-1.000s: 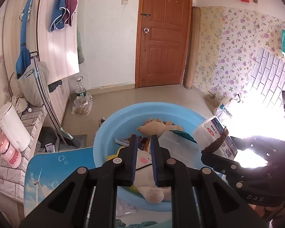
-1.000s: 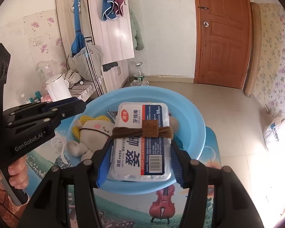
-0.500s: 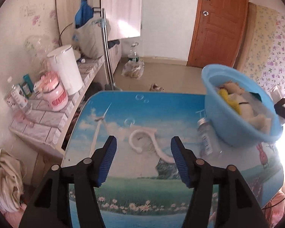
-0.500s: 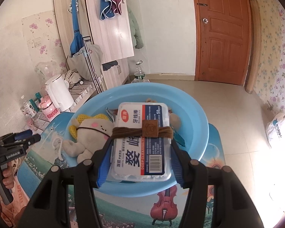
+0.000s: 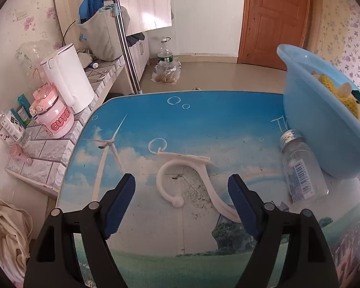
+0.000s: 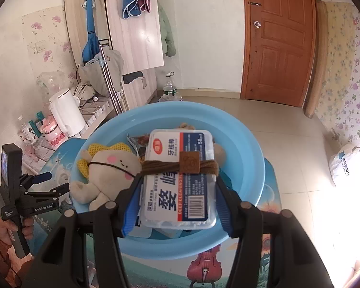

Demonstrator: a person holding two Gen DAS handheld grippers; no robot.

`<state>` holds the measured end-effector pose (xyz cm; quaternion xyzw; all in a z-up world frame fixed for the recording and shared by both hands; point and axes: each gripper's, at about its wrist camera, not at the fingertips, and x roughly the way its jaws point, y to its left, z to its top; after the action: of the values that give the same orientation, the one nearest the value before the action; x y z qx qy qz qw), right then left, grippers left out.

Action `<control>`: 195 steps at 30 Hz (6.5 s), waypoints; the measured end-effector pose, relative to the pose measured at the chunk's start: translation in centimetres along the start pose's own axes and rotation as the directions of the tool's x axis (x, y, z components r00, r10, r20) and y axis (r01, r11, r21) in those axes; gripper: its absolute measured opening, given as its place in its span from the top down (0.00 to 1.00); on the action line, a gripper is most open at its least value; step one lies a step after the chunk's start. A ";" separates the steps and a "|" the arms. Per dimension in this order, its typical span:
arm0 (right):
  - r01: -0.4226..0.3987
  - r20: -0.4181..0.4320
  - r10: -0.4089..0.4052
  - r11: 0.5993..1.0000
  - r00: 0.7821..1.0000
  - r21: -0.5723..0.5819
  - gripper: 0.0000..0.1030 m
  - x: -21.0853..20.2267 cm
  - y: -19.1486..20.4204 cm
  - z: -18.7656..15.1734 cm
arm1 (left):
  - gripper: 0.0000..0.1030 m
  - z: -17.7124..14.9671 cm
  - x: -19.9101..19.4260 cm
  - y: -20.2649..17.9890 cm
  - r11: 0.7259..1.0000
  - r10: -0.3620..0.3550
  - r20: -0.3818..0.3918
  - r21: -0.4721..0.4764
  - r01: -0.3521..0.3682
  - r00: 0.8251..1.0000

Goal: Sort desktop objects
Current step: 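Carry hook and toothpick box into the basin and open both tools, then move left tool to the glass bottle and close on it, then lift the glass bottle with left tool into the basin and open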

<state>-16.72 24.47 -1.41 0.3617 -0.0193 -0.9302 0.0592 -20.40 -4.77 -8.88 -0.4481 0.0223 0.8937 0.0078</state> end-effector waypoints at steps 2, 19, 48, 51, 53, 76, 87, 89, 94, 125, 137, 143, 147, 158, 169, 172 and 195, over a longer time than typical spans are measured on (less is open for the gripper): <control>0.001 -0.003 -0.001 1.000 1.000 -0.003 0.47 0.3 0.1 0.1 | 0.23 0.4 0.5 0.0 1.000 -0.016 -0.007 -0.002 0.016 1.000; -0.009 -0.013 0.009 1.000 1.000 -0.003 0.47 1.3 0.5 0.5 | 0.50 2.9 -3.3 0.1 0.999 -0.047 0.126 -0.015 0.049 0.991; 0.008 0.044 -0.008 1.000 0.999 0.005 0.24 2.0 -1.6 1.7 | 0.35 9.9 -6.7 -15.0 0.942 -0.311 0.204 0.194 0.273 0.928; 0.003 0.022 -0.002 1.000 1.000 -0.010 0.24 2.2 -1.2 1.3 | 0.33 9.7 -7.2 -15.1 0.940 -0.317 0.208 0.199 0.277 0.926; 0.012 0.009 -0.011 1.000 1.000 -0.021 0.24 2.5 -0.8 1.1 | 0.32 9.6 -7.6 -14.9 0.941 -0.313 0.212 0.201 0.272 0.926; 0.092 0.048 -0.098 0.989 0.994 0.112 0.24 -0.7 -3.6 0.2 | 0.23 1.6 -6.2 -5.0 0.986 -0.152 0.092 -0.056 0.158 0.984; 0.054 0.036 -0.058 0.992 0.998 0.111 0.24 -1.5 -3.3 -1.2 | 0.23 -1.4 -3.3 -9.1 0.982 -0.186 -0.017 0.021 0.187 0.982; 0.057 0.035 -0.061 0.991 0.998 0.121 0.24 -1.6 -3.7 -1.7 | 0.23 -1.5 -2.8 -9.7 0.982 -0.188 -0.029 0.025 0.189 0.982; 0.059 0.009 -0.061 0.986 0.998 0.154 0.24 -1.5 -4.8 -2.9 | 0.26 -1.4 -1.7 -10.9 0.980 -0.191 -0.050 0.041 0.193 0.980; -0.001 -0.069 0.009 0.993 0.998 0.122 0.24 -4.2 0.0 -7.6 | 0.60 -9.2 -8.0 -5.8 0.992 -0.110 -0.054 0.063 0.113 0.992; -0.056 -0.218 0.086 0.988 0.972 0.141 0.24 -0.4 1.3 -10.9 | 0.31 -8.2 -6.5 -6.4 0.994 -0.094 -0.020 0.050 0.095 0.995; -0.187 -0.208 0.208 0.976 0.956 0.115 0.24 0.0 4.3 -10.2 | 0.62 -7.9 -7.0 -7.2 0.981 -0.168 0.006 0.096 0.166 0.986; -0.305 -0.214 0.339 0.935 0.916 0.179 0.24 0.5 6.0 -9.3 | 0.62 -8.3 -8.9 -8.0 0.966 -0.227 0.064 0.141 0.216 0.972; -0.481 -0.212 0.586 0.784 0.782 0.394 0.24 1.7 7.7 -8.5 | 0.62 -7.5 -11.9 -9.9 0.924 -0.351 0.110 0.199 0.326 0.930; -0.556 -0.106 0.618 0.759 0.779 0.339 0.54 -1.2 7.4 -6.1 | 0.61 -5.5 -13.9 -11.5 0.911 -0.372 0.155 0.248 0.329 0.915; -0.563 -0.070 0.613 0.760 0.787 0.324 0.54 -2.3 6.8 -4.8 | 0.61 -4.5 -14.9 -12.1 0.907 -0.377 0.189 0.271 0.321 0.907; -0.359 0.107 0.343 0.881 0.933 0.307 0.58 -1.0 -2.5 2.4 | 0.56 2.7 -10.5 -15.3 0.947 -0.291 0.144 0.186 0.263 0.946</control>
<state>-17.86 27.07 0.86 0.3336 -0.2372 -0.8971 0.1664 -15.80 10.72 0.63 -0.3670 0.0317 0.9136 0.1724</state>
